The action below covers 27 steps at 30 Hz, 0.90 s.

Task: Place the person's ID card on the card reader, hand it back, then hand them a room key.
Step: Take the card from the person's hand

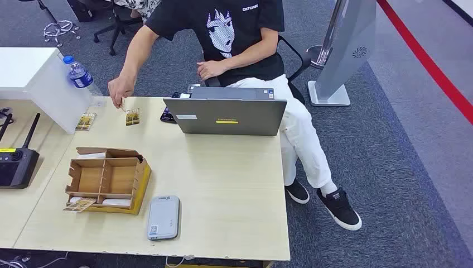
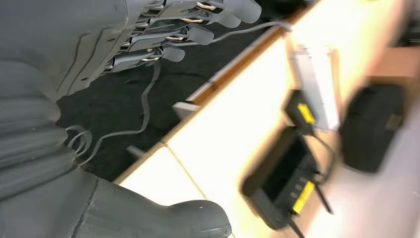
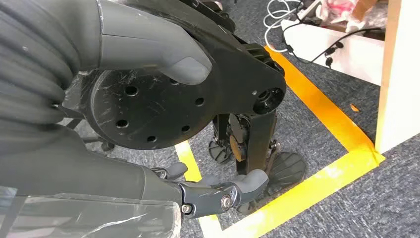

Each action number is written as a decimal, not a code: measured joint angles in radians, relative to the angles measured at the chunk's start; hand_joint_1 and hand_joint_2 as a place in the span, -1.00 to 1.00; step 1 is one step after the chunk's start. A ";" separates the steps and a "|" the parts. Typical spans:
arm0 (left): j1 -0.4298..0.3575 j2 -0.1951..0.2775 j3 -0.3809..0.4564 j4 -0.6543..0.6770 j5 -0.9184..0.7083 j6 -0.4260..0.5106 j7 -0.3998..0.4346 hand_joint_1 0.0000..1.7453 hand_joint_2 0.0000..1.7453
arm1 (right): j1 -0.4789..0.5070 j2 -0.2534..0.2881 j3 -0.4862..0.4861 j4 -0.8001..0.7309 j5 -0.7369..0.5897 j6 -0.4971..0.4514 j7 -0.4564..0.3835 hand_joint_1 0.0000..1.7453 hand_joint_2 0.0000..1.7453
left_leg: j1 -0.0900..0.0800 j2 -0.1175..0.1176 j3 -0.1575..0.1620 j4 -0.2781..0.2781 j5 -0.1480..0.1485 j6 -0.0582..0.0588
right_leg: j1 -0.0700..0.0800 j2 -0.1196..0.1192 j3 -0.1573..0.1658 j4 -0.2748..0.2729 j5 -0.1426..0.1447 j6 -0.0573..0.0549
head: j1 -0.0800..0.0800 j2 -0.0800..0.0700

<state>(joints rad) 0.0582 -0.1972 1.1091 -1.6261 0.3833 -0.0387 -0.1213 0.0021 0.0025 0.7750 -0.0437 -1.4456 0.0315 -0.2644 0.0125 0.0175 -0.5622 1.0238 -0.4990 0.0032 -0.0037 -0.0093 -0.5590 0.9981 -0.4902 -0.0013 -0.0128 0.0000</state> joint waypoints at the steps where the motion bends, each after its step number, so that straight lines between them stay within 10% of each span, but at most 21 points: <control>1: 0.003 -0.001 -0.005 -0.008 -0.008 -0.001 -0.008 -1.00 1.00 | 0.000 0.000 0.003 0.001 -0.003 0.000 -0.001 -1.00 1.00 | 0.000 0.000 0.000 0.000 0.000 0.000 | 0.000 0.000 0.000 0.000 0.000 0.000 | 0.000 0.000; 8: 0.039 0.023 -0.114 -0.094 -0.153 0.030 -0.100 -1.00 1.00 | -0.003 0.000 0.031 0.009 -0.025 0.000 -0.005 -1.00 1.00 | 0.000 0.000 0.001 0.000 0.000 0.000 | 0.000 0.000 0.000 0.000 0.000 0.000 | 0.000 0.000; 27: 0.039 0.268 -0.551 -0.171 -0.642 0.253 -0.132 -1.00 1.00 | -0.011 0.000 0.092 0.021 -0.062 0.023 -0.002 -1.00 1.00 | 0.000 0.000 0.001 0.000 0.001 -0.001 | 0.000 0.000 0.001 0.000 0.001 0.000 | 0.000 0.000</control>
<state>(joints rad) 0.0971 0.0709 0.5583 -1.7967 -0.2584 0.2142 -0.2534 -0.0087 0.0027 0.8670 -0.0222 -1.5075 0.0544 -0.2664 0.0126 0.0176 -0.5608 1.0243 -0.4981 0.0026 -0.0036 -0.0088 -0.5583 0.9982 -0.4896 -0.0016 -0.0128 0.0000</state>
